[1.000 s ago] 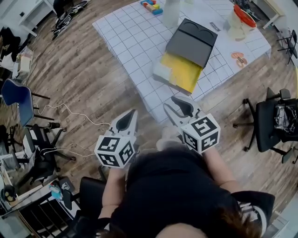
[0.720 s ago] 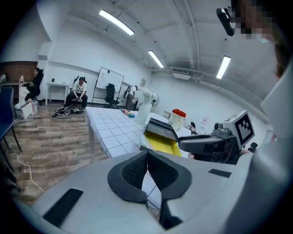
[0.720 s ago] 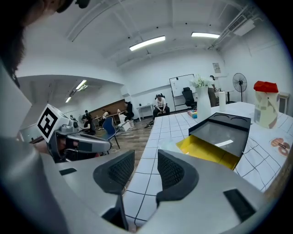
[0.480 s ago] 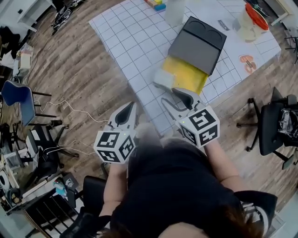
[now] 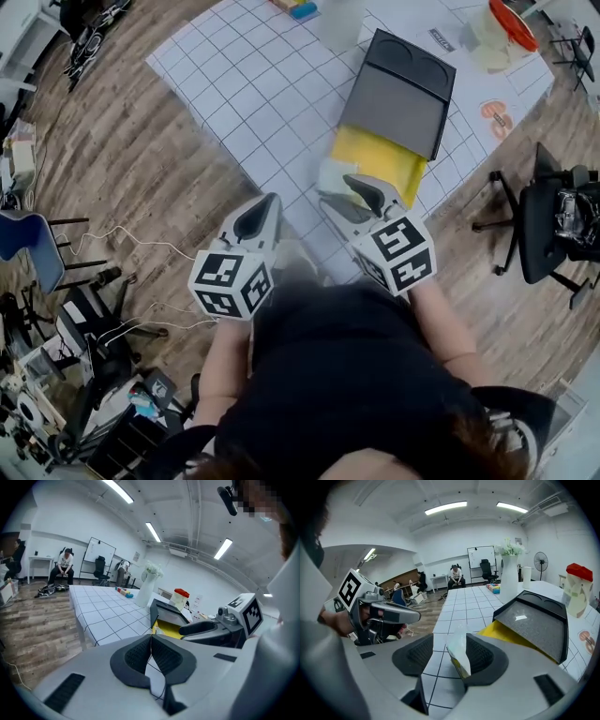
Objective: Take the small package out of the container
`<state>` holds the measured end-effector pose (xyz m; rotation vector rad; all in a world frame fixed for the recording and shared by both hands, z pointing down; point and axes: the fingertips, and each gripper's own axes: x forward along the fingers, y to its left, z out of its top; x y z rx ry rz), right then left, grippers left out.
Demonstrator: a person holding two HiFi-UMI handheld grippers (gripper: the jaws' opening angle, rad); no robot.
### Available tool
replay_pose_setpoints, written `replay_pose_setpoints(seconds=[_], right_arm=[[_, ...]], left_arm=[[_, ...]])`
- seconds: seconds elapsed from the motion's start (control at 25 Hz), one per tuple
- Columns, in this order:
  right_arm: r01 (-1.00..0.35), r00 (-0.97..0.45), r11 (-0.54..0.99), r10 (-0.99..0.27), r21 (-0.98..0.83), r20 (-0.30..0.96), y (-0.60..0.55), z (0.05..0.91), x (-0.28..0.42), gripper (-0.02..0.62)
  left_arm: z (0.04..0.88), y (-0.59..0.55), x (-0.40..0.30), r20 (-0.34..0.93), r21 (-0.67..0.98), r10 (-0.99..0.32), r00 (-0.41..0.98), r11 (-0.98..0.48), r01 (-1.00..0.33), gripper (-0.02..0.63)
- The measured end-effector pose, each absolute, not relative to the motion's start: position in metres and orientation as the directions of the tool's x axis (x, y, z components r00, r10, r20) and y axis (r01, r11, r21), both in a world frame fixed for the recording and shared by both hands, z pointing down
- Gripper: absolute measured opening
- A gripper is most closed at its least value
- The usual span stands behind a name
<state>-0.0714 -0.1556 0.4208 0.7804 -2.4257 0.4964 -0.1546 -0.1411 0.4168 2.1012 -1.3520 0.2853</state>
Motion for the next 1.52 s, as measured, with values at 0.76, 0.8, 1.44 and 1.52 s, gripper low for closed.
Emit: replay_pose_setpoints(seconds=[0.76, 0.8, 1.44, 1.52], right_arm=[[-0.750, -0.471, 0.648, -0.381, -0.134, 0.795, -0.185, 0.481, -0.089, 0.243], [-0.755, -0.465, 0.642, -0.379, -0.135, 0.800, -0.185, 0.482, -0.089, 0.238], [-0.792, -0.436, 0.592, -0.381, -0.147, 0.815, -0.184, 0.484, -0.089, 0.133], [-0.792, -0.444, 0.591, -0.382, -0.155, 0.810, -0.181, 0.483, -0.090, 0.120]], left_arm=[[0.459, -0.214, -0.167, 0.493, 0.508, -0.586, 0.643, -0.406, -0.760, 0.026], [0.460, -0.216, -0.167, 0.493, 0.511, -0.581, 0.648, -0.409, -0.756, 0.026], [0.462, -0.228, -0.161, 0.488, 0.524, -0.552, 0.677, -0.435, -0.732, 0.026], [0.460, -0.224, -0.160, 0.489, 0.520, -0.554, 0.674, -0.435, -0.735, 0.026]])
